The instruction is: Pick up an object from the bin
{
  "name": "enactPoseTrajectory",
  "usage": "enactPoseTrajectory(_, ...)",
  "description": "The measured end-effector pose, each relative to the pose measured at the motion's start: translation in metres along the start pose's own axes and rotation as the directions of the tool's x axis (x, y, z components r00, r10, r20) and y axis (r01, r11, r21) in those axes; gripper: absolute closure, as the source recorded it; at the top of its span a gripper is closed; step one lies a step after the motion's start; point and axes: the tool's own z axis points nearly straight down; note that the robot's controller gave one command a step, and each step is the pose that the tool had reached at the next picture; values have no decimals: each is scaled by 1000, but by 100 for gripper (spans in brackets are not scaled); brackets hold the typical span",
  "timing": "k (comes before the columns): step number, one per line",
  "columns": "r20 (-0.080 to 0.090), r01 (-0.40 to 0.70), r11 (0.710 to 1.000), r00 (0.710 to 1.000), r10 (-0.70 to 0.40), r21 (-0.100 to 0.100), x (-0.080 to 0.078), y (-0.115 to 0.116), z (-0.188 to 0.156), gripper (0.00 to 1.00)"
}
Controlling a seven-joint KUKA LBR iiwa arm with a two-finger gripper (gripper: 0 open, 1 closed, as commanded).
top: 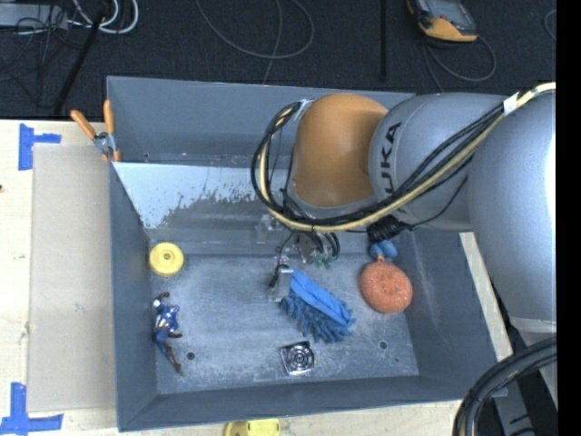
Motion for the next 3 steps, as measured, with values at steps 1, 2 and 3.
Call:
enactPoseTrajectory(1,7,-2,1000,1000,2,-1,-1,0,-5,0)
enactPoseTrajectory(2,8,96,995,995,-96,-1,11,-42,8,0)
enactPoseTrajectory(3,7,40,999,999,-40,1,30,-61,21,0)
